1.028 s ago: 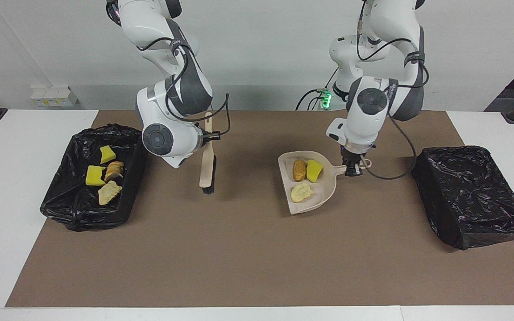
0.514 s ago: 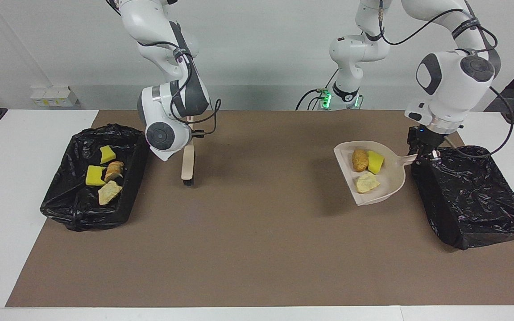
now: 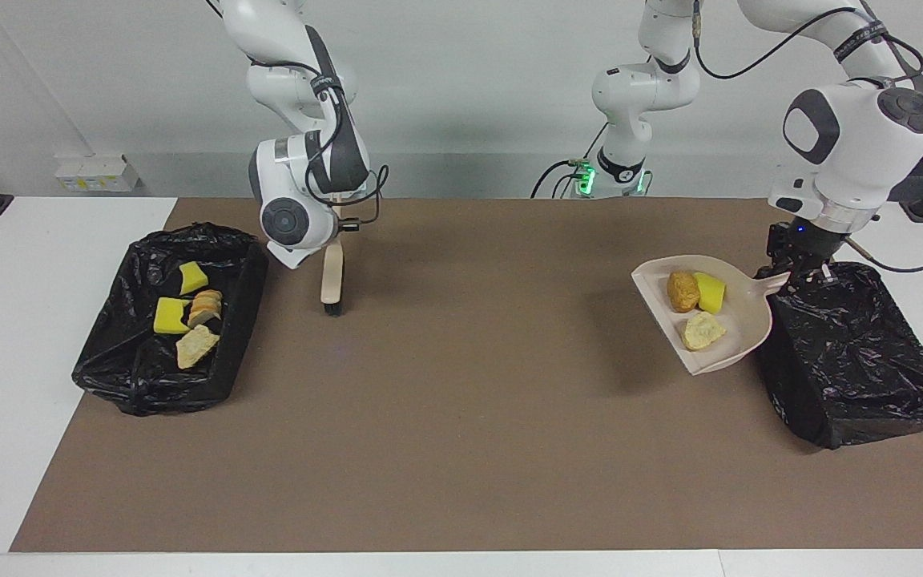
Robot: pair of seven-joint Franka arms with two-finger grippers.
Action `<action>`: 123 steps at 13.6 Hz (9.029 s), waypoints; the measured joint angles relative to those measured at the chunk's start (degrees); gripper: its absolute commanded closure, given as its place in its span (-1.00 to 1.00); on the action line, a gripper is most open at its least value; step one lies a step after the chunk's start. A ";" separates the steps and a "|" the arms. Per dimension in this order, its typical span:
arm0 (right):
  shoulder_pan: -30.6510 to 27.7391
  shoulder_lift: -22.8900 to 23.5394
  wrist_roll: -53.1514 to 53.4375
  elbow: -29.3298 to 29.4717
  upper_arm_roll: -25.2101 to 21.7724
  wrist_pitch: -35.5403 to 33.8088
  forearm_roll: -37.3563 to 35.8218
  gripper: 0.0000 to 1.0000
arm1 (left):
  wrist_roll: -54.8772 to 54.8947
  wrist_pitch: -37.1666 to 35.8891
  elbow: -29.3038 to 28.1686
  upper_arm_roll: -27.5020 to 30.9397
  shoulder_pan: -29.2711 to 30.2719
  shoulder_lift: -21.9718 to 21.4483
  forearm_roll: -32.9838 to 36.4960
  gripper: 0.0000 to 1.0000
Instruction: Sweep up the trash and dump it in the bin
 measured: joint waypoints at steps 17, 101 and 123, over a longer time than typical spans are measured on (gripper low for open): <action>31.41 2.93 25.09 2.14 0.45 13.53 17.44 1.00 | 12.63 -5.04 15.21 5.91 7.44 6.77 0.20 1.00; -4.32 -3.02 -9.24 35.59 -12.39 1.07 -7.96 -1.00 | -76.59 -29.35 23.67 0.76 -9.78 -2.33 -5.48 -1.00; -4.32 -3.03 -9.24 35.59 -12.39 1.07 -7.96 -1.00 | -82.32 -34.57 29.63 0.97 -9.57 0.72 -4.90 -1.00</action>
